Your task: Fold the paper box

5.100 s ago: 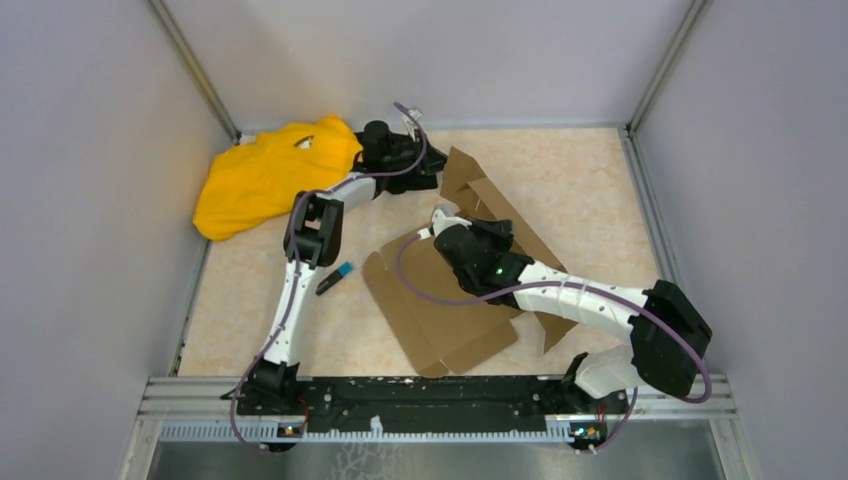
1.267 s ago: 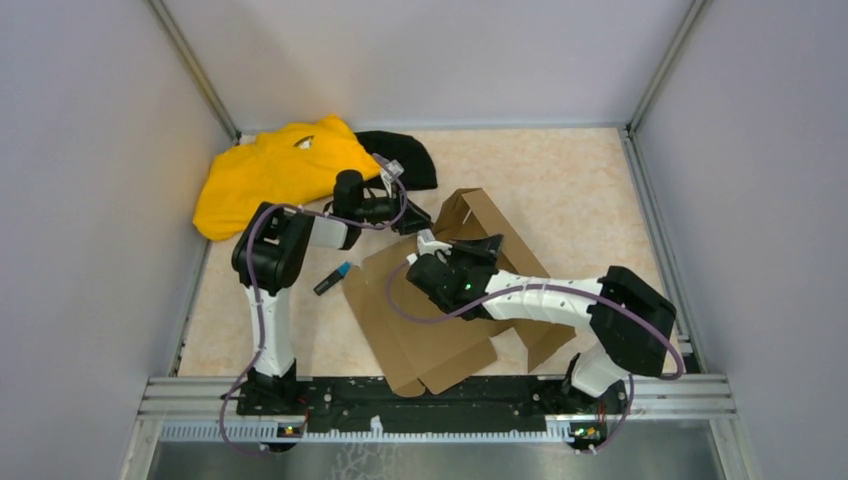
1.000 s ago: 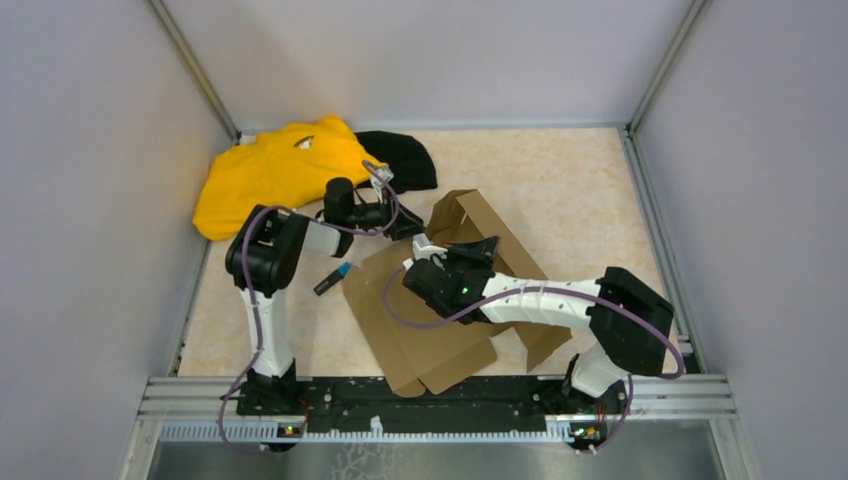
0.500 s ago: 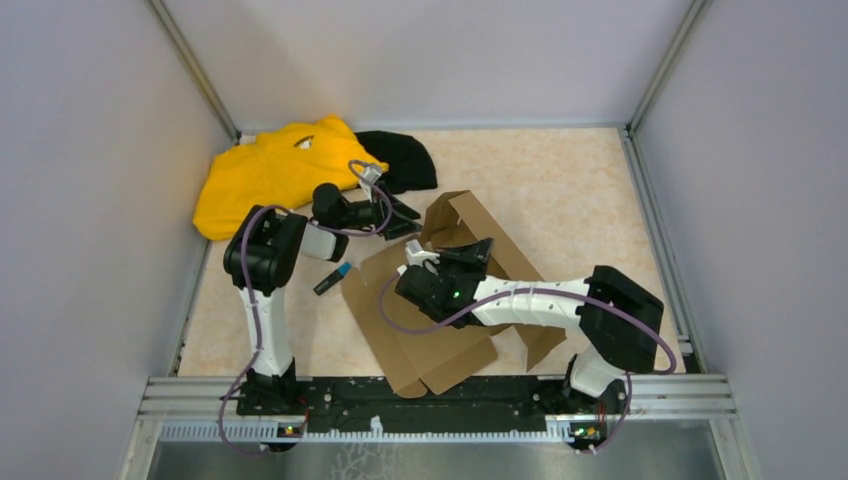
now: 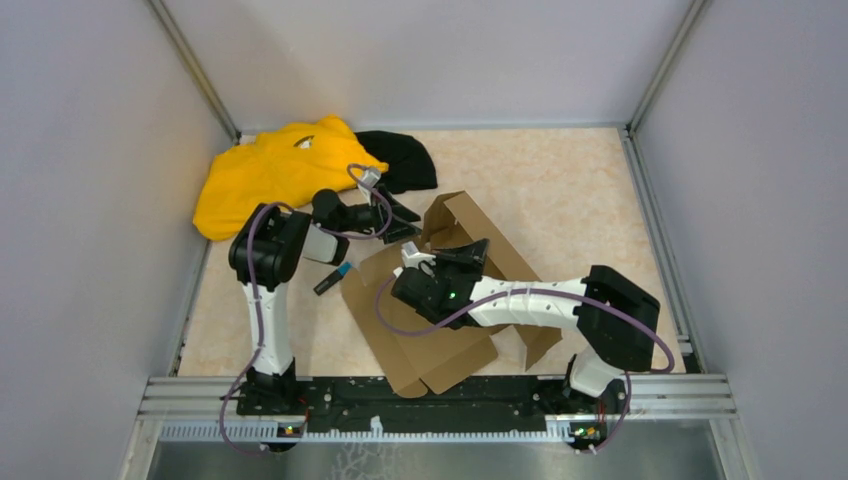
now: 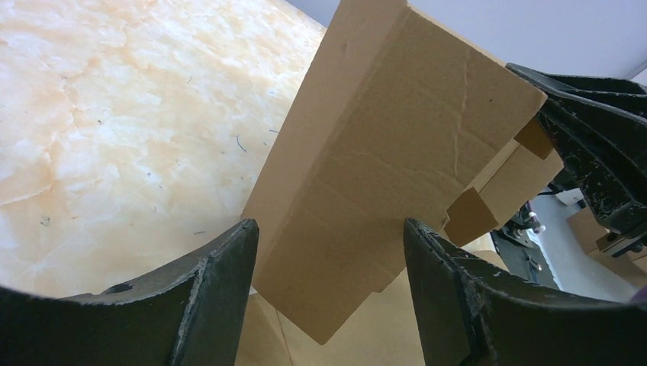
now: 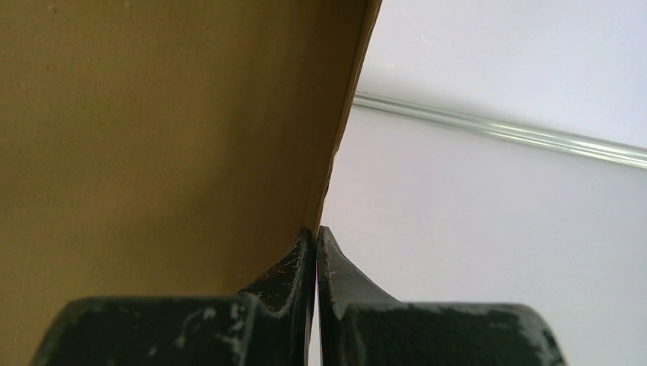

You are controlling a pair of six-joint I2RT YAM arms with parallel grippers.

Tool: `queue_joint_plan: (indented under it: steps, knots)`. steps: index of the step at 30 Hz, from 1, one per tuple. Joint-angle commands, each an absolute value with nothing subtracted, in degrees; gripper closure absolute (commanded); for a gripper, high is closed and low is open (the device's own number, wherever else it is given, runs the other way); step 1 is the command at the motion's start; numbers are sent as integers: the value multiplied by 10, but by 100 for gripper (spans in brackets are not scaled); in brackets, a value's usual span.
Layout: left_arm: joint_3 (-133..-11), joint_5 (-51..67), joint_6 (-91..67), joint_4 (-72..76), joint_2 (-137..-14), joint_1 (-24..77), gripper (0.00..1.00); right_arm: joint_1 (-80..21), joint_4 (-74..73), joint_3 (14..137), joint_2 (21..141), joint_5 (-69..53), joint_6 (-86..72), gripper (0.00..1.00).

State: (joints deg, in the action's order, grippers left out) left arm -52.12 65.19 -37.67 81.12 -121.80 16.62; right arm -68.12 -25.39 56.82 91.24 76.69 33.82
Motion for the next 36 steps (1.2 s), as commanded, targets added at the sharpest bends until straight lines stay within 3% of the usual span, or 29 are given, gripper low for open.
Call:
queue_joint_plan:
  steps: [1, 13, 17, 36]
  knots:
    - [-515, 658, -375, 850, -1231, 172, 24, -694, -271, 593, 920, 739, 325, 100]
    - [-485, 619, -299, 791, -1202, 196, 21, -700, -285, 598, 908, 711, 305, 100]
    - [-493, 601, -263, 749, -1195, 211, 15, -700, -290, 599, 908, 706, 300, 100]
    - [-529, 505, -183, 688, -1188, 243, 16, -701, -273, 584, 908, 686, 310, 100]
